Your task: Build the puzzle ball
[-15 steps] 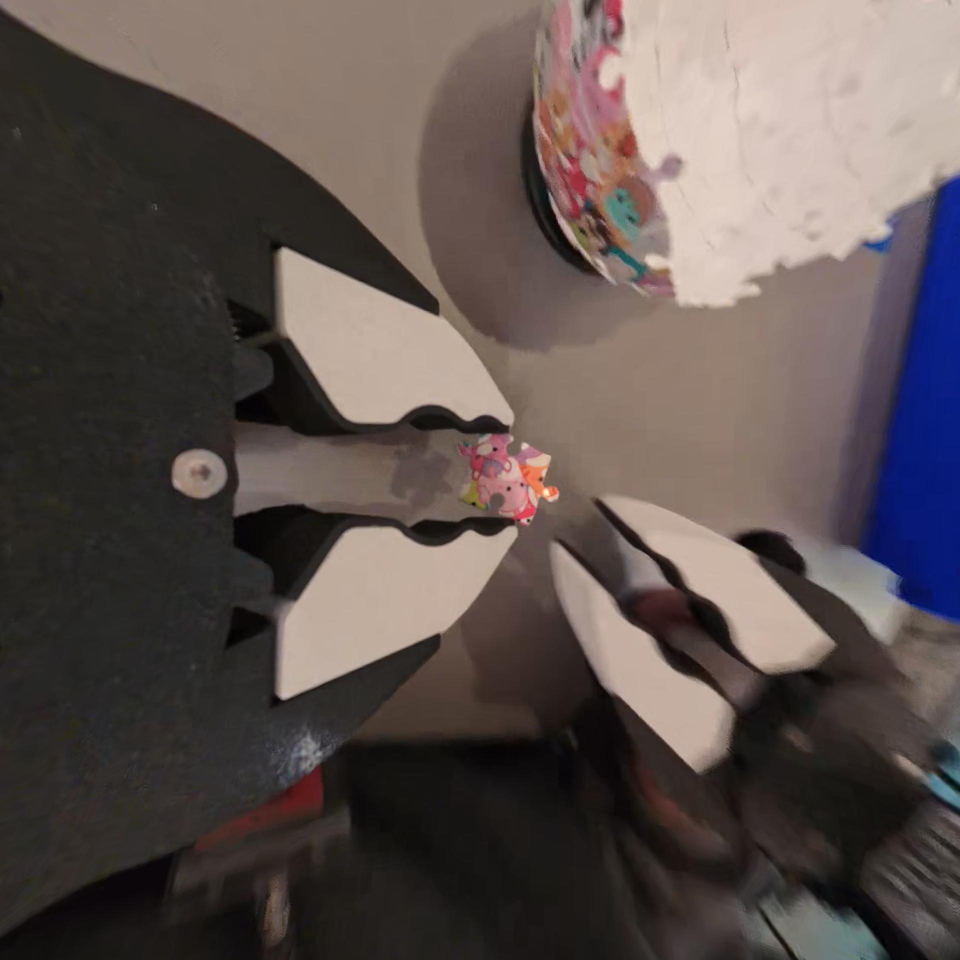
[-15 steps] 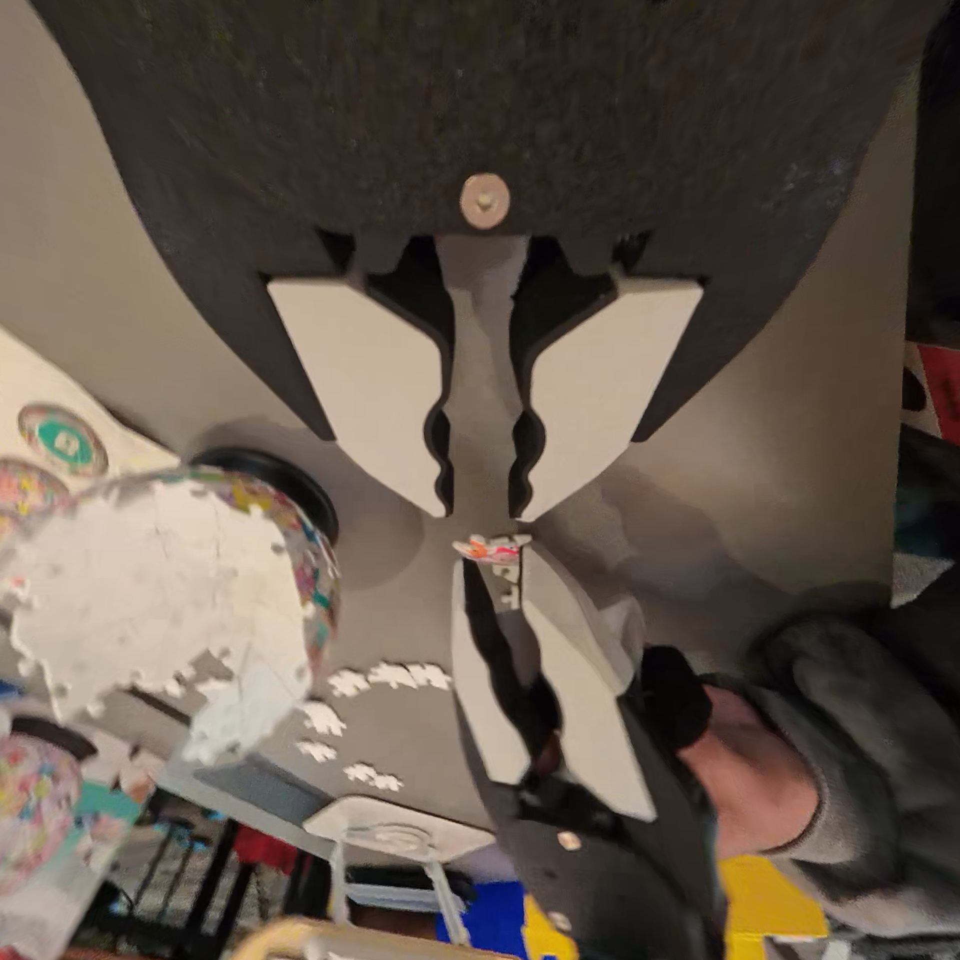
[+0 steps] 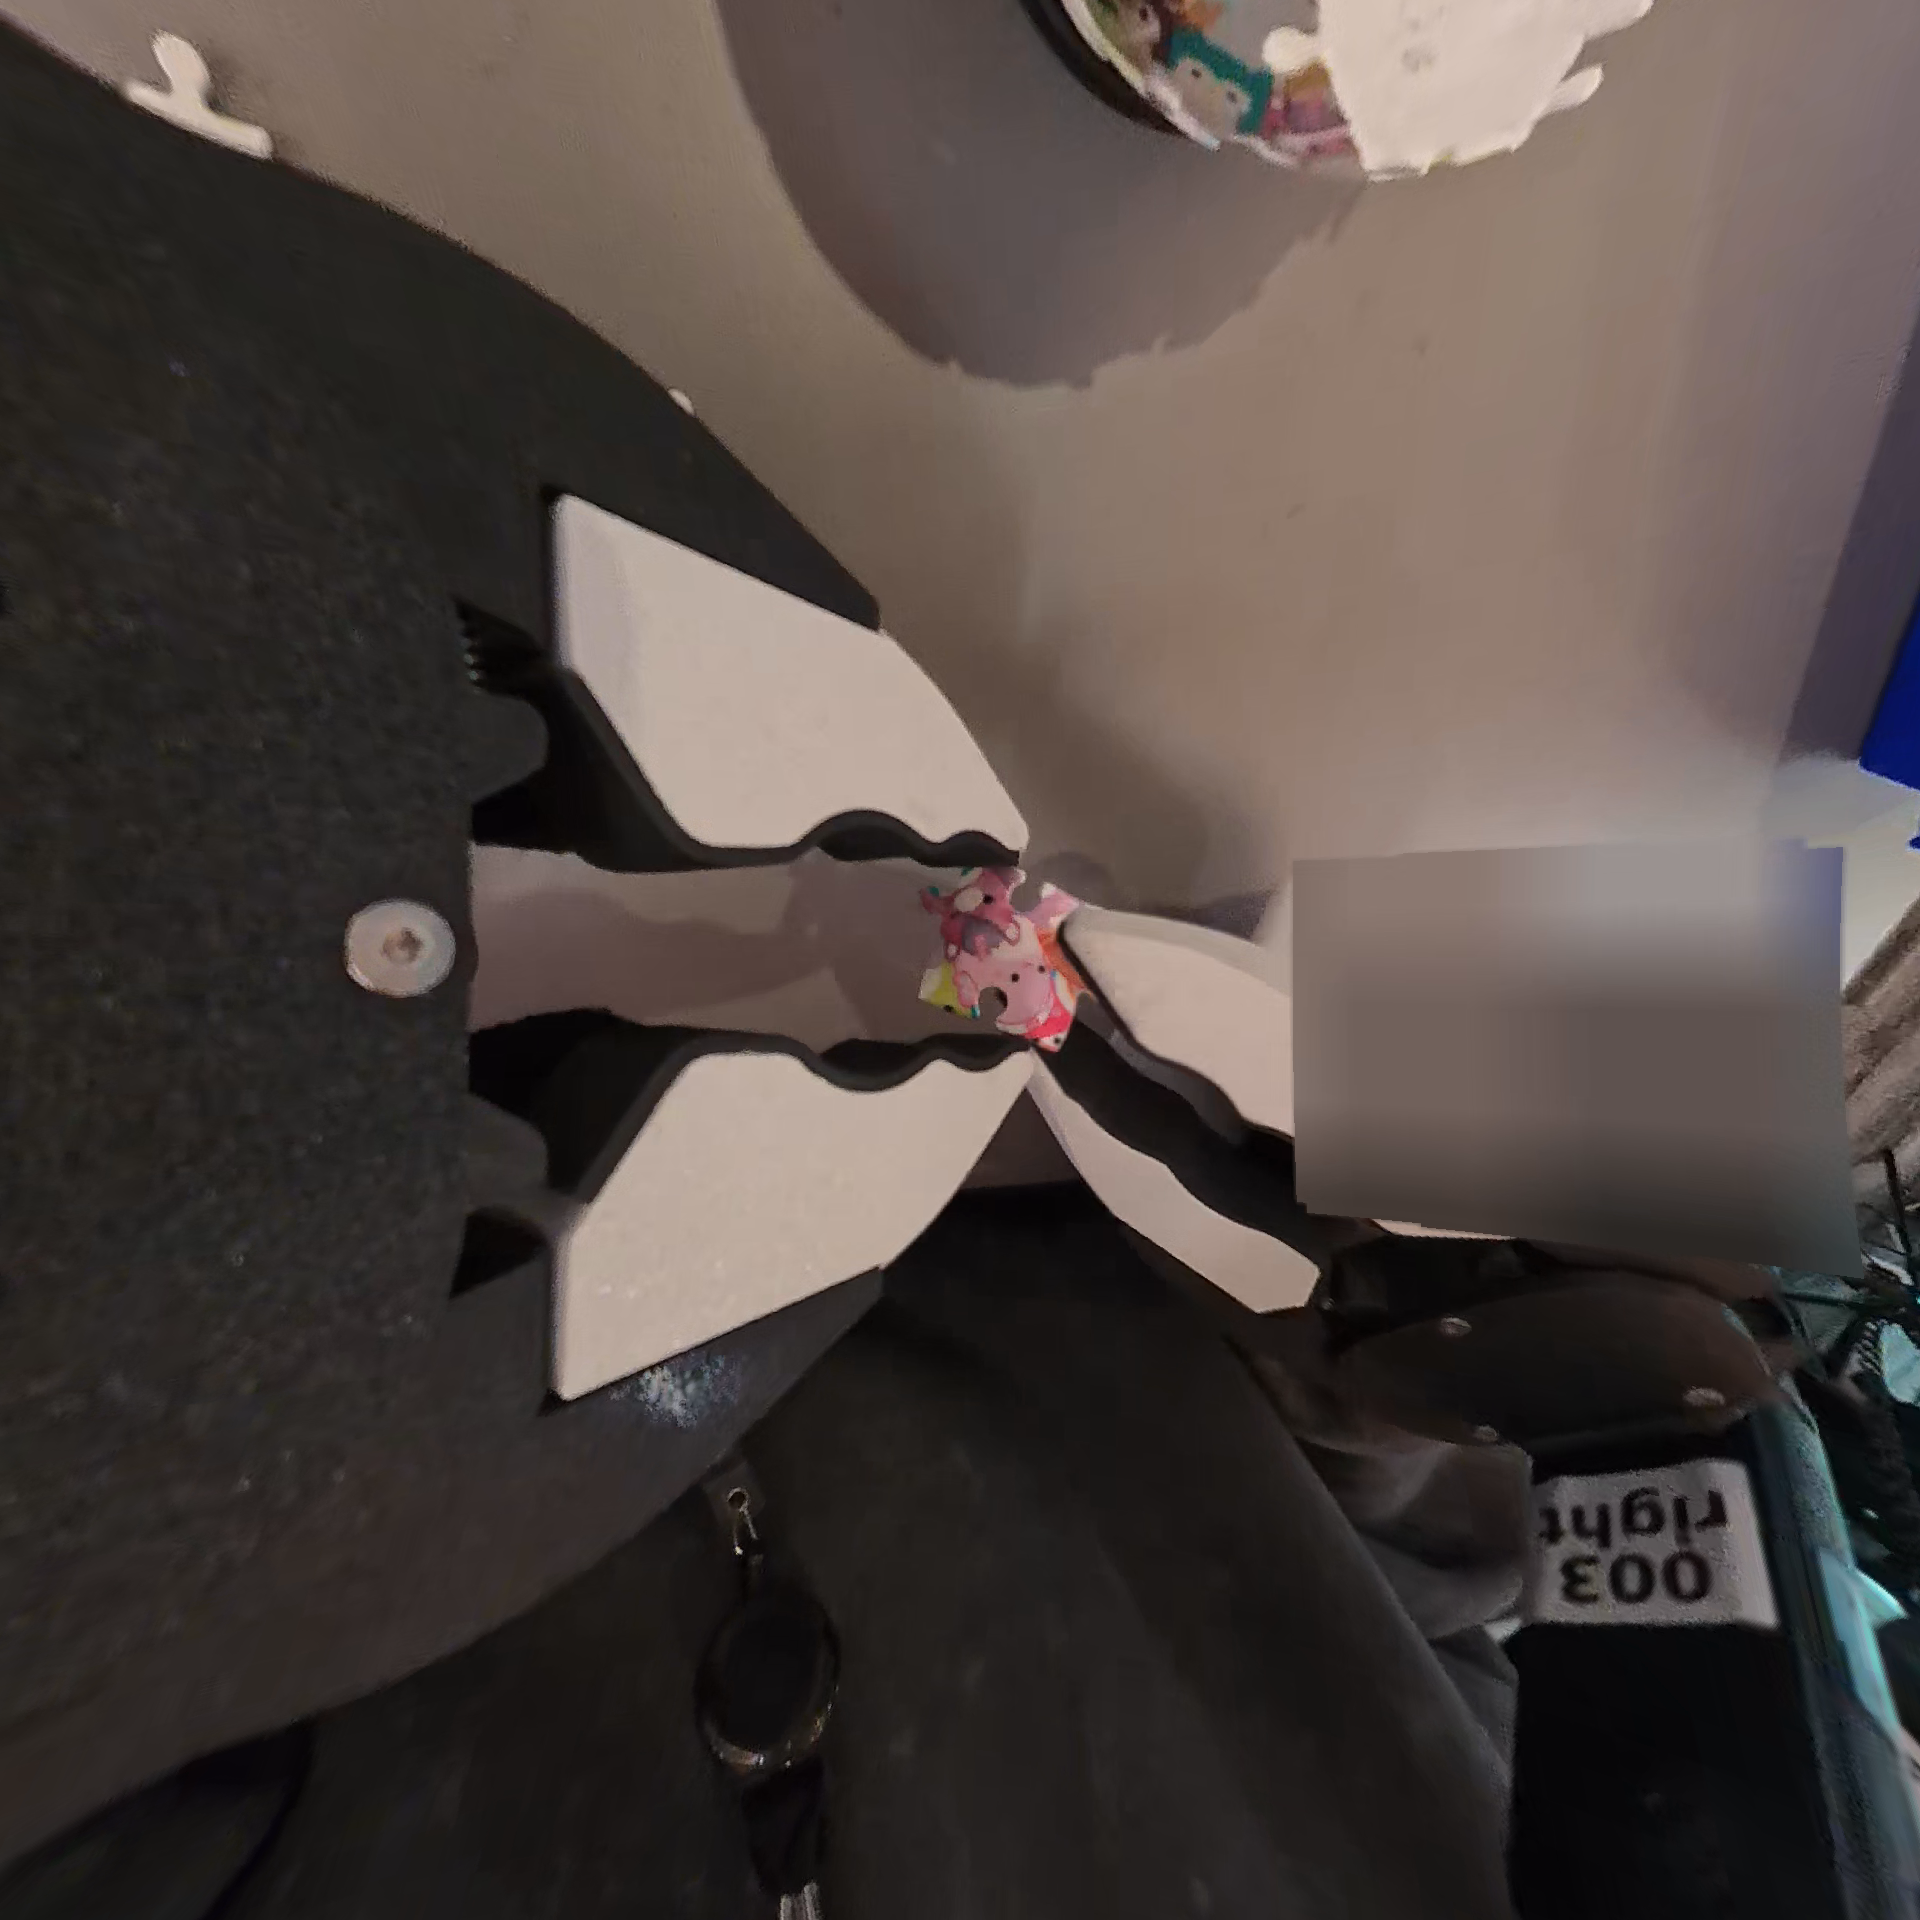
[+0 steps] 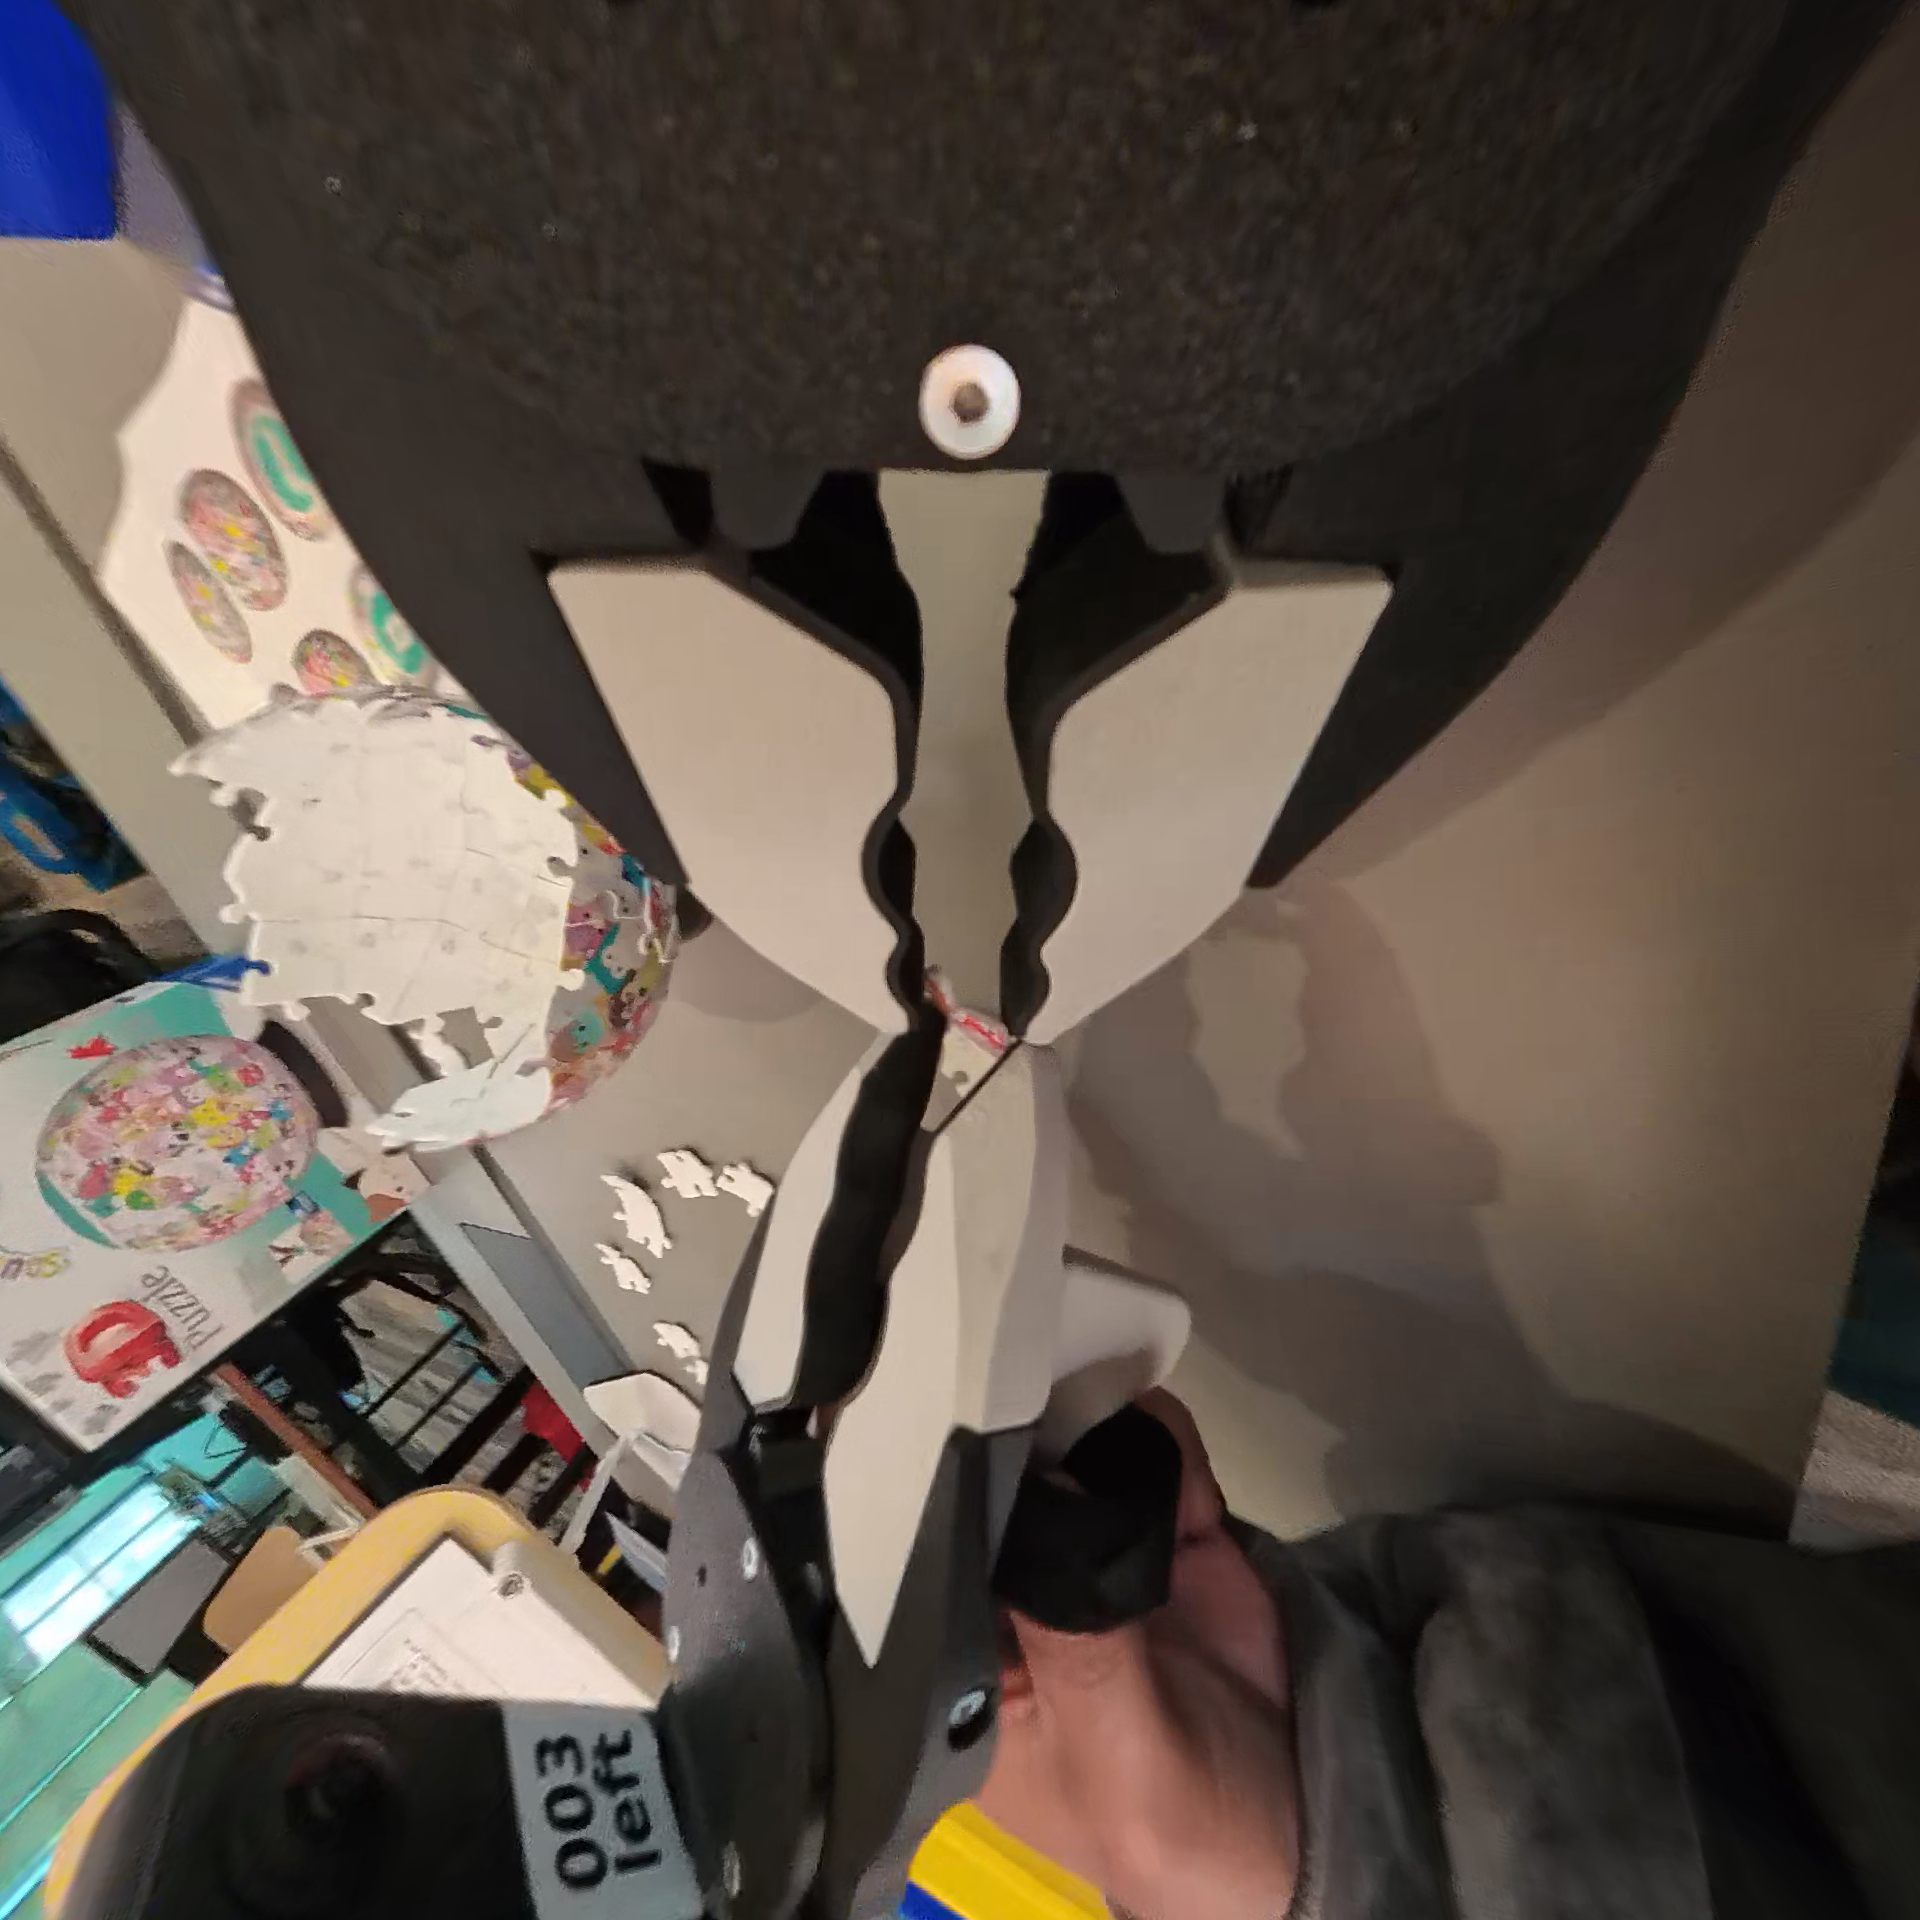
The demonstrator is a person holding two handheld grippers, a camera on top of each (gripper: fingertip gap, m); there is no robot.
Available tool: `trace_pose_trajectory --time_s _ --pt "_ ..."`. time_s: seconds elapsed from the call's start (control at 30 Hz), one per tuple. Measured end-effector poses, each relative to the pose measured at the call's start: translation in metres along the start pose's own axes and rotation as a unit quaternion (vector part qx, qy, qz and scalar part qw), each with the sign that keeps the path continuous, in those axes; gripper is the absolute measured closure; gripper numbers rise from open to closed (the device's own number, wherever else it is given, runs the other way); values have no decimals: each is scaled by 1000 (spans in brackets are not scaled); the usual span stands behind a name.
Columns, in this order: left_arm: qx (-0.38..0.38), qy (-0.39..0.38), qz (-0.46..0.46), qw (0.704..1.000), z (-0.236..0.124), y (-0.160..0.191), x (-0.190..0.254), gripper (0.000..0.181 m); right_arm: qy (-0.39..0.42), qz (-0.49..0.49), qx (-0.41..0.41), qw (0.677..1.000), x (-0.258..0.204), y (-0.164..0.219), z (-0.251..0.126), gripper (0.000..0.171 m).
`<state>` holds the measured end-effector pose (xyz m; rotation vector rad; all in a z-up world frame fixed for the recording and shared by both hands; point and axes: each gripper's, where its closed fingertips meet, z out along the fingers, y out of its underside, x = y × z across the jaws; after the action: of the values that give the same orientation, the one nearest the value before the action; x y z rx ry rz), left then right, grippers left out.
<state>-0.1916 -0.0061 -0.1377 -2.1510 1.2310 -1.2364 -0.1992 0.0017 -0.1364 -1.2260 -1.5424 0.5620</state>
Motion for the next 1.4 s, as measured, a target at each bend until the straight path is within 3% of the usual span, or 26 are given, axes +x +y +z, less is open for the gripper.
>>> trace_pose_trajectory --time_s 0.1,0.2,0.27,0.33,0.4,0.57,0.67,0.8,0.97,1.4 --pt "26 -15 5 1000 -9 -7 -2 166 14 30 -6 999 7 4 2 169" --pt "108 -54 14 993 -36 -22 -8 157 4 196 26 980 21 6 2 169" --pt "149 -93 29 984 -54 -25 -13 157 -30 345 68 936 28 4 3 169" --pt "163 -124 46 978 -63 -24 -16 157 -85 484 147 858 35 -10 1 169" --pt "152 -135 56 978 -61 -20 -15 157 -125 550 200 801 38 -19 -2 169" --pt "168 -109 65 978 -54 -27 -1 160 -139 549 233 791 33 -33 -1 169" --pt "165 -107 67 978 -48 -26 1 168 -154 566 259 767 34 -38 -3 169" --pt "181 -109 66 975 -46 -31 4 181 -151 569 259 766 33 -34 -3 169" --pt "170 -120 59 976 -44 -29 -1 180 -141 551 227 790 29 -27 -1 169" --pt "139 -104 78 982 -48 -32 0 174 -186 580 221 762 22 -26 1 169"
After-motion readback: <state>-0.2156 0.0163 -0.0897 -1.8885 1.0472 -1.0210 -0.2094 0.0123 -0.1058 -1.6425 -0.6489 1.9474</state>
